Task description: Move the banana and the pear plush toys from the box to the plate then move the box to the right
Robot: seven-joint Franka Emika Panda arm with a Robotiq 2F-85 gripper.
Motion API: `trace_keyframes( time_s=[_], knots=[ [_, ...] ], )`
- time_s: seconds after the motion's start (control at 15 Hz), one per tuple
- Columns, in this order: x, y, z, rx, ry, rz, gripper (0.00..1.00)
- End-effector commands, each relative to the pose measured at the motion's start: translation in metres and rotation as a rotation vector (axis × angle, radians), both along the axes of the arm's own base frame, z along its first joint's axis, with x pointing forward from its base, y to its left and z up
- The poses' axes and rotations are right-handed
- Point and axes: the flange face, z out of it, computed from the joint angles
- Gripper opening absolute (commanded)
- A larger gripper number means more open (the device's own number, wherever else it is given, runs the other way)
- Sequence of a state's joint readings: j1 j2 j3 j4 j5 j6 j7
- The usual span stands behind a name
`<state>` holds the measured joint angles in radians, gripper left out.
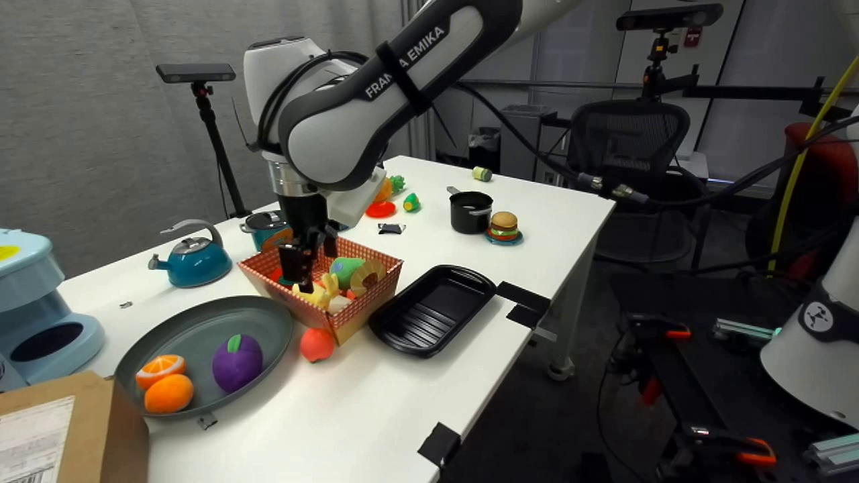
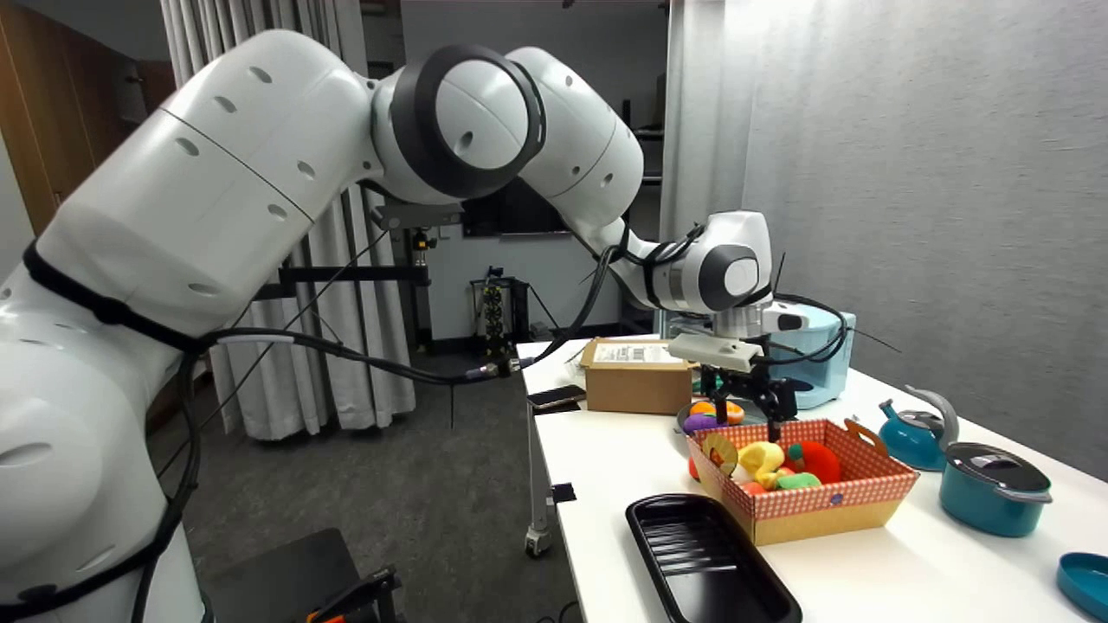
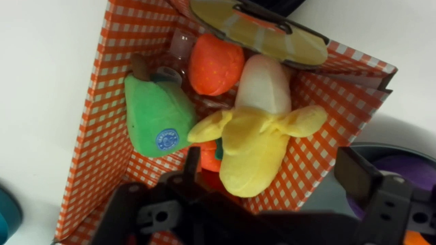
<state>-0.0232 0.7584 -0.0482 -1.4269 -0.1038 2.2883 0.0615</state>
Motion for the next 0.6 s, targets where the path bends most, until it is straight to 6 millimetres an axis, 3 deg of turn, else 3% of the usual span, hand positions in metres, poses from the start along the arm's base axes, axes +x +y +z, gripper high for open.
trace_keyframes(
  time_s=[0.0,0.33,0.53],
  knots=[
    [0.020,0.003,-0.009,0.032,-0.039,0.015,1.00],
    [0.031,0.003,-0.019,0.036,-0.043,0.021,0.99],
    [0.035,0.005,-0.014,0.034,-0.054,0.026,0.97]
  ],
)
